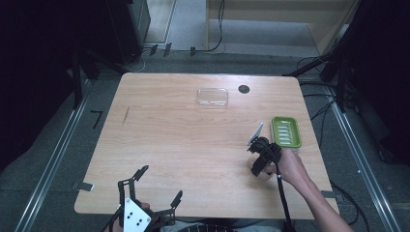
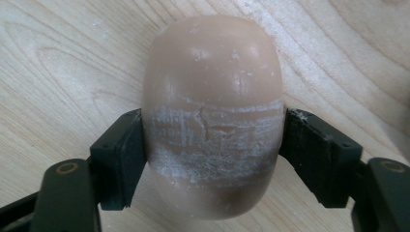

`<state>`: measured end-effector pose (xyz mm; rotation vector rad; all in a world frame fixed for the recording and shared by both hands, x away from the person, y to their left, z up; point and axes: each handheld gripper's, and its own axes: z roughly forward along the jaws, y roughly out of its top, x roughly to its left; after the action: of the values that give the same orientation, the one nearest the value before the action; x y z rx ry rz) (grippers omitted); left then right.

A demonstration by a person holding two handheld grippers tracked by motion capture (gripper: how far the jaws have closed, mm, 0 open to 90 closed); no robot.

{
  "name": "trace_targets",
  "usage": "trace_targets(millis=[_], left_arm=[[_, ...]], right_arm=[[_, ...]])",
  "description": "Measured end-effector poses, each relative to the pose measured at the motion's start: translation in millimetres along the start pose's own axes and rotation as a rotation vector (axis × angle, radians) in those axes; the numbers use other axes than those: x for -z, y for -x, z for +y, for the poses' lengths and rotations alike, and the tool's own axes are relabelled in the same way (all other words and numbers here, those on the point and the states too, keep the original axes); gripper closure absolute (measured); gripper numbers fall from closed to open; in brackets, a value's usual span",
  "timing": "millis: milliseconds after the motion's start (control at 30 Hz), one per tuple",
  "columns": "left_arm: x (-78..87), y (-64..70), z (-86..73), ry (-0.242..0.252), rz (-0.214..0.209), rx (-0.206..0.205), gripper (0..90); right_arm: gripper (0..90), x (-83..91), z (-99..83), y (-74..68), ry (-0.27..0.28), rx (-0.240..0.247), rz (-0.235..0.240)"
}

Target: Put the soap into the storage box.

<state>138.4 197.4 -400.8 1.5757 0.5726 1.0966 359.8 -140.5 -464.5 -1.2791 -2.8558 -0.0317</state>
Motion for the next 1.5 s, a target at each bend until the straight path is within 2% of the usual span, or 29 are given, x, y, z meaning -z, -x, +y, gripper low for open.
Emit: trace_targets(millis=[133,500,933,1233,1500], left_arm=[[0.1,0.0,0.0,0.0,0.0,0.0,0.0],[0.1,0.2,0.1,0.003,0.001,0.001,0.0],[0.3,0.1,0.1,0.005,0.001,0.002,0.0],[0.3,0.1,0.1,0.006,0.0,0.002,0.0],[0.4,-0.2,0.0,0.006,0.003,0.004,0.0]], right_arm=[[32.6,-1.1,0.5,-0.4,-0.001,0.002,0.019],[32.4,-2.8,1.6,-5.7,-0.011,-0.011,-0.018],[33.1,-2.8,0.9,-6.1,-0.004,-0.021,-0.02],[33.3,-2.3,0.2,-5.5,-0.001,0.0,-0.019],[33.4,-1.5,0.1,-4.1,-0.007,-0.002,-0.02]])
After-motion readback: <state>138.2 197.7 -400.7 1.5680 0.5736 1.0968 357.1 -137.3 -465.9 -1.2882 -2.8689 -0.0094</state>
